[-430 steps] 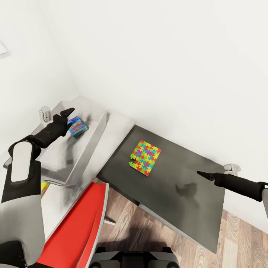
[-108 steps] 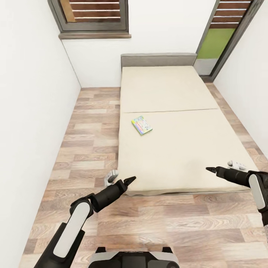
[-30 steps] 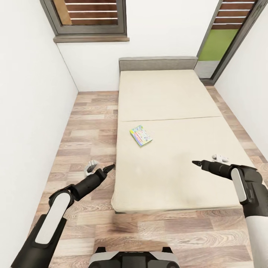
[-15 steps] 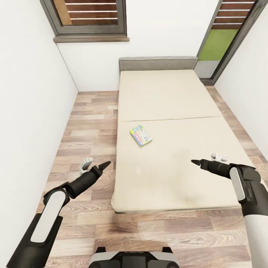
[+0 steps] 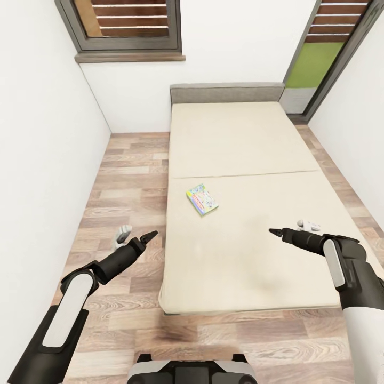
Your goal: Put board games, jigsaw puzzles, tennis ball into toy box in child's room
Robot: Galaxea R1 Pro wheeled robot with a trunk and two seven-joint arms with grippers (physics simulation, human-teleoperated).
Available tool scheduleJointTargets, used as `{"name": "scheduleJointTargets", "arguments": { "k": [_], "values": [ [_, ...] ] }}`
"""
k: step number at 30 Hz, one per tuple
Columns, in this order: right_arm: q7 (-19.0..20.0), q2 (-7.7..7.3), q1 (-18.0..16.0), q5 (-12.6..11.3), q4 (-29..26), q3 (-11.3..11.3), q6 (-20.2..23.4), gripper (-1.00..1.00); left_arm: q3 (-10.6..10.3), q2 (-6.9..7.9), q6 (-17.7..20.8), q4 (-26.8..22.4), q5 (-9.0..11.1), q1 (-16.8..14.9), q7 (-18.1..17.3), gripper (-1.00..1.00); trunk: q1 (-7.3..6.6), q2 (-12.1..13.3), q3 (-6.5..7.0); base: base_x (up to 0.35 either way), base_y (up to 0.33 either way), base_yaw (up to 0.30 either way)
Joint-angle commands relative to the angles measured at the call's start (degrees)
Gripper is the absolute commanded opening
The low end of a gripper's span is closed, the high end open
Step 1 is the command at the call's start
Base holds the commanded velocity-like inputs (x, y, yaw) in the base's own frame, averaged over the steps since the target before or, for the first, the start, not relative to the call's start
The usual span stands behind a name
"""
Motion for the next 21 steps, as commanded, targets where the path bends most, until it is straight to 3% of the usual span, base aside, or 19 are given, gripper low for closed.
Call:
{"name": "scheduleJointTargets", "arguments": {
  "k": [1, 13, 21],
  "values": [
    [0.28, 0.09, -0.05, 0.1, -0.04, -0.07, 0.29, 1.0, -0.06, 0.06, 0.08, -0.07, 0.6, -0.03, 0.54, 1.0, 0.06, -0.09, -0.07, 0.272, 0.0, 0.0],
    [0.28, 0.38, -0.13, 0.09, -0.07, -0.05, 0.36, 1.0, -0.05, 0.14, 0.09, -0.08, 0.6, 0.03, 0.53, 1.0, 0.06, -0.09, -0.07, 0.293, 0.0, 0.0],
    [0.31, 0.54, -0.14, 0.08, -0.07, -0.05, 0.38, 1.0, -0.05, 0.08, 0.09, -0.08, 0.6, 0.11, 0.58, 1.0, 0.06, -0.09, -0.07, 0.116, 0.0, 0.092]
  ]
}}
